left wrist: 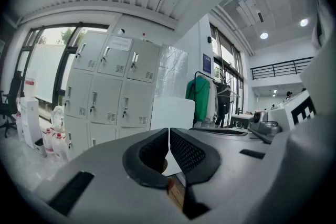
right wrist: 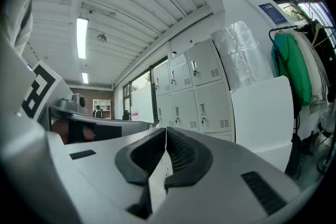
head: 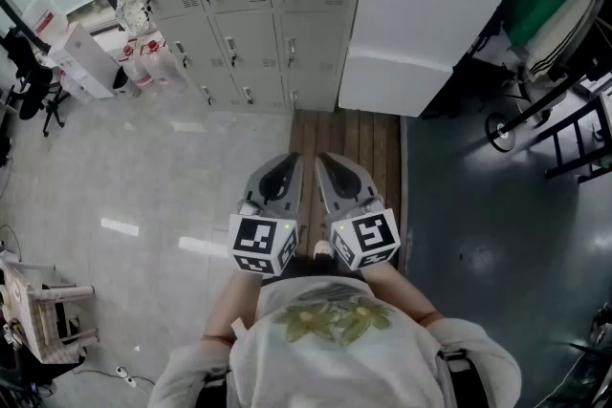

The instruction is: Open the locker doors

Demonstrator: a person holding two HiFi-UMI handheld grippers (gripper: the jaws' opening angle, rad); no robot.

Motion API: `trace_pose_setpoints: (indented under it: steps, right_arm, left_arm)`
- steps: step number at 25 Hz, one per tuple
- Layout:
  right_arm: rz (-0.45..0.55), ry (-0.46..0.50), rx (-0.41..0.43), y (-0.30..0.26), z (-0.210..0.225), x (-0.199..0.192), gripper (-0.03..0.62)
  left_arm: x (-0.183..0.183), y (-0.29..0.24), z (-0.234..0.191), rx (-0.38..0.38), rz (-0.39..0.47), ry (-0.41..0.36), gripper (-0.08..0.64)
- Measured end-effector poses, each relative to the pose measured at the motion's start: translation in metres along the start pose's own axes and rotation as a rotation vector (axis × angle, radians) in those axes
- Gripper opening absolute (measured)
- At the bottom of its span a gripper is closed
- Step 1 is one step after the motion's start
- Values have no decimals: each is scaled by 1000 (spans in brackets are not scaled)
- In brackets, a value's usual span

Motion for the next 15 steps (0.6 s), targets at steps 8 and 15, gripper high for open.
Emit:
trace_pose_setpoints:
  steps: [8,15]
  right_arm:
    - [-15,28,59,7,13,-3,32]
    - [29,49,154,11,15,-13,32]
  left_arm:
    - [-7,-12,17,0,1,37,38]
    - [-20,-15,21,38,-27,42,38]
Point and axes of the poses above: the fingertips, and each gripper's own axes: y backward along the fingers, z to its right, x out of its top, the point moved 7 cm from there along y, backward along the fingers, and after that the axes turned 1 degree about z, right-handed, at the moved point
